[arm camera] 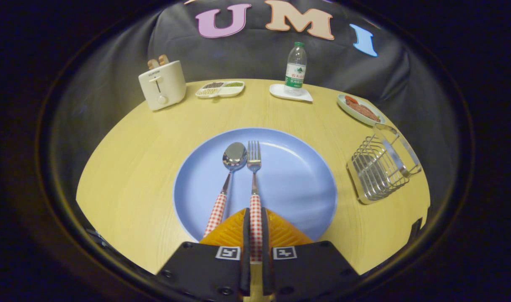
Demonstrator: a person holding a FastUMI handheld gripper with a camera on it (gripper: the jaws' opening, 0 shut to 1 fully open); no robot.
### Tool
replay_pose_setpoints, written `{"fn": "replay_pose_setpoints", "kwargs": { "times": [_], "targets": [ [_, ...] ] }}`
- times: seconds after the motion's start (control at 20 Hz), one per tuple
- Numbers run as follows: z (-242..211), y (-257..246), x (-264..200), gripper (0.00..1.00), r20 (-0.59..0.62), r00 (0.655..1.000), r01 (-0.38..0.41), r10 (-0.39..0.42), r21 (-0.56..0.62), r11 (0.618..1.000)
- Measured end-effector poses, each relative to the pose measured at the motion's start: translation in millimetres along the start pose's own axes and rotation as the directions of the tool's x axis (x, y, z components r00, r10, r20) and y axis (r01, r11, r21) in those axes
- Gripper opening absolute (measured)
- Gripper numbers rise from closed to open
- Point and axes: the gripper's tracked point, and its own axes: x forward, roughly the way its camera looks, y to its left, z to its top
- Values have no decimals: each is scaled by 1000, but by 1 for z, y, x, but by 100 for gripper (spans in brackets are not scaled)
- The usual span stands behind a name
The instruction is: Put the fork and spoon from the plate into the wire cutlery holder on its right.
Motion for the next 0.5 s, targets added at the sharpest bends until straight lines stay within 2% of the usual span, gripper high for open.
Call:
{"fn": "replay_pose_setpoints", "kwargs": {
  "times": [0.05,0.2,0.5],
  "targets": [
    [0,-2,-2,9,-4,1000,11,-11,4,1000],
    [2,-12,-8,9,-5,997,71,-71,-19,997],
    [14,-23,-32,9,5,994,113,-113,-25,993]
  ]
}}
